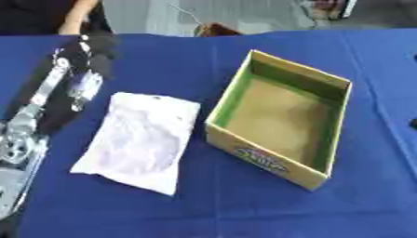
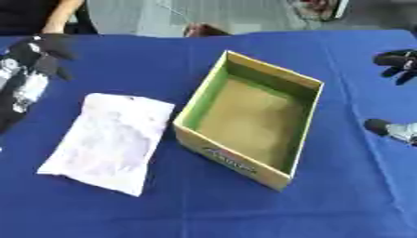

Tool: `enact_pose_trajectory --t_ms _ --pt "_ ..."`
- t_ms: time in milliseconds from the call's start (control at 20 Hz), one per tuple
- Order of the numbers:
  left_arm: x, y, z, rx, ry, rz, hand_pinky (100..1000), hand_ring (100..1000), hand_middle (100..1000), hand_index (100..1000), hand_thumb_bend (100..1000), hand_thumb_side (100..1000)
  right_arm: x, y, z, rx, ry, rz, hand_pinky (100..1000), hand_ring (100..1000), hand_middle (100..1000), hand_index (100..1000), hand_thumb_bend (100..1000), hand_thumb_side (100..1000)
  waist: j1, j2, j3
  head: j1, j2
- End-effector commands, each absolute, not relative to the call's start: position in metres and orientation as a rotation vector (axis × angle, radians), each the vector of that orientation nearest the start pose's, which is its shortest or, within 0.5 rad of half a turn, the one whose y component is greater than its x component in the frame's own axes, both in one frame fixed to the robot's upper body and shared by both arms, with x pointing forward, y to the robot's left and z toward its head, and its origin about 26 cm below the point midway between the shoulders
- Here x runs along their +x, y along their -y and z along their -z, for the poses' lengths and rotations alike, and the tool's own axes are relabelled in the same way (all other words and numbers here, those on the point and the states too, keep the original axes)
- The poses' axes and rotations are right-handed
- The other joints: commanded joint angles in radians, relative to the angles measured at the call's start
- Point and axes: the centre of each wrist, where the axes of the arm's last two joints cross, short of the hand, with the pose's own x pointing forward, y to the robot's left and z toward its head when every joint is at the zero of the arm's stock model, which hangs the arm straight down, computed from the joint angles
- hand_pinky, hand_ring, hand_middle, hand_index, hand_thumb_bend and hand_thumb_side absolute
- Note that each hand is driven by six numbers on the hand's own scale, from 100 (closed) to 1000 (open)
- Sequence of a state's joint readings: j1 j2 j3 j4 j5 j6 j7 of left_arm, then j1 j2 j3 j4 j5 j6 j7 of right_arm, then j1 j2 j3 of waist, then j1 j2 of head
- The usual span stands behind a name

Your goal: Pick up objects on the table and place them in the box.

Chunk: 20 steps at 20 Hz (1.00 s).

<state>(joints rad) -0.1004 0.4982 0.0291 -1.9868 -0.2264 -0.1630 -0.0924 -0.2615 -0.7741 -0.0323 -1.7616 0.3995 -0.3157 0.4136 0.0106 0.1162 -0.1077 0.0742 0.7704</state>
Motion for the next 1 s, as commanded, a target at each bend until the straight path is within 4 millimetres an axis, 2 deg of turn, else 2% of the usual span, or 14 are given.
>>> enact_pose_trajectory --t_ms 50,550,600,650,700,750,800,900,1000 --pt "0.275 -0.314 -0.171 0.519 2.137 0.823 553 719 841 867 100 899 0.315 0.373 -0.222 -0.758 1.769 -1.487 654 758 882 931 609 652 -0.001 -0.015 -0.001 0.012 0.0" --pt "0.275 -0.314 -0.172 0.521 2.135 0.841 559 722 840 866 100 894 0.315 0.373 -0.222 -0.759 1.767 -1.487 654 757 882 930 612 650 -0.001 -0.014 -0.002 0.015 0.0" --pt "0.275 -0.315 -0.173 0.531 2.132 0.855 580 731 842 869 100 861 0.315 0.373 -0.222 -0.76 1.766 -1.487 654 758 882 930 615 649 0.0 -0.014 -0.002 0.015 0.0" --pt "0.276 -0.319 -0.178 0.582 2.119 0.912 611 737 833 870 105 815 0.315 0.373 -0.222 -0.76 1.763 -1.487 654 758 882 930 616 648 0.0 -0.014 -0.002 0.015 0.0" --pt "0.276 -0.323 -0.183 0.651 2.097 0.987 653 755 839 876 178 776 0.315 0.373 -0.221 -0.76 1.762 -1.488 655 758 882 930 616 648 0.0 -0.014 -0.002 0.015 0.0" --pt "0.276 -0.328 -0.19 0.766 2.041 1.133 699 776 847 886 272 764 0.315 0.373 -0.222 -0.76 1.76 -1.49 655 758 882 930 617 648 0.002 -0.015 -0.002 0.016 0.0" --pt "0.276 -0.331 -0.196 0.868 1.97 1.289 734 804 860 897 382 790 0.315 0.373 -0.222 -0.761 1.758 -1.493 655 758 882 930 617 648 0.003 -0.016 -0.003 0.017 0.0" --pt "0.276 -0.333 -0.203 0.997 1.806 1.607 772 830 862 897 495 827 0.315 0.374 -0.222 -0.762 1.753 -1.498 656 759 882 930 619 647 0.005 -0.018 -0.005 0.017 0.0" --pt "0.275 -0.332 -0.206 1.028 1.685 1.821 776 833 863 900 519 857 0.315 0.374 -0.222 -0.76 1.75 -1.501 655 758 882 930 621 647 0.007 -0.02 -0.009 0.019 0.0"
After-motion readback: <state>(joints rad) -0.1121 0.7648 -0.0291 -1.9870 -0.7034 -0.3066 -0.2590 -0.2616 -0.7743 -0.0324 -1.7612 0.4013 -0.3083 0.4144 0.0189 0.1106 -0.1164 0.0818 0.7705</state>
